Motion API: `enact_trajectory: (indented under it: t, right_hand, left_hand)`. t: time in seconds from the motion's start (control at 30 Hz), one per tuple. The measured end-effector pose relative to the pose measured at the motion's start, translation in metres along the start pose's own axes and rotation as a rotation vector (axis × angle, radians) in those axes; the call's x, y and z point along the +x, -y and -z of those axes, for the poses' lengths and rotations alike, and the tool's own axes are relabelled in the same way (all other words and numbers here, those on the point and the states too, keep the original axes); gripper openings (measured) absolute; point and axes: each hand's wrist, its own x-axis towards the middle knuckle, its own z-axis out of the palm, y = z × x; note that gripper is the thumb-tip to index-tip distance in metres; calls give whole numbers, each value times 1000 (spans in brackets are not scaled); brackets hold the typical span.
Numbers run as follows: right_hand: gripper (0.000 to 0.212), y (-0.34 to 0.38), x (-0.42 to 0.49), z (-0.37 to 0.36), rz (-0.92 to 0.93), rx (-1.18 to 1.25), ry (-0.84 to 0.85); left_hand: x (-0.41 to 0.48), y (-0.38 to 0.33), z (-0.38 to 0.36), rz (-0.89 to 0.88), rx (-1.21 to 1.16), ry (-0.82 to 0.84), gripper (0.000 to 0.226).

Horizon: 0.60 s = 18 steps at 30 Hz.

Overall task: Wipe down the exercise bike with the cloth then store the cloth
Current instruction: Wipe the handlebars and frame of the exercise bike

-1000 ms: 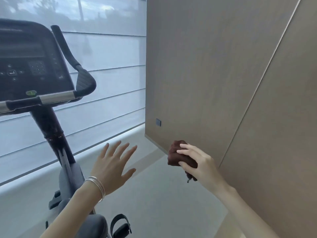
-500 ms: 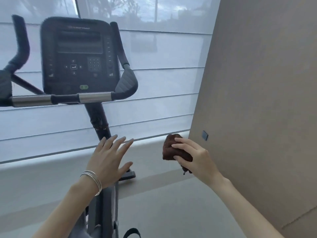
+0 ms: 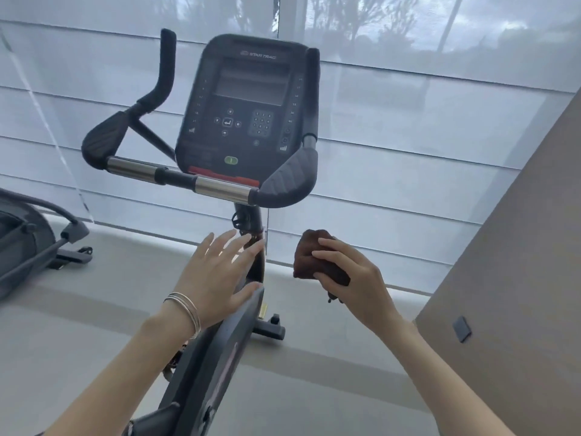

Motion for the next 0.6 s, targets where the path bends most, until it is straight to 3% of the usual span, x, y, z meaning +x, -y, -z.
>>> enact_trajectory:
  t: [0.3, 0.6]
  right_hand:
    - [32, 7, 57, -34, 170, 97, 41]
    - [29, 11, 121, -62, 318, -16, -20]
  left_hand:
    - [-1, 40, 13, 168, 121, 1, 69]
    - [34, 104, 4, 232, 210, 19, 73]
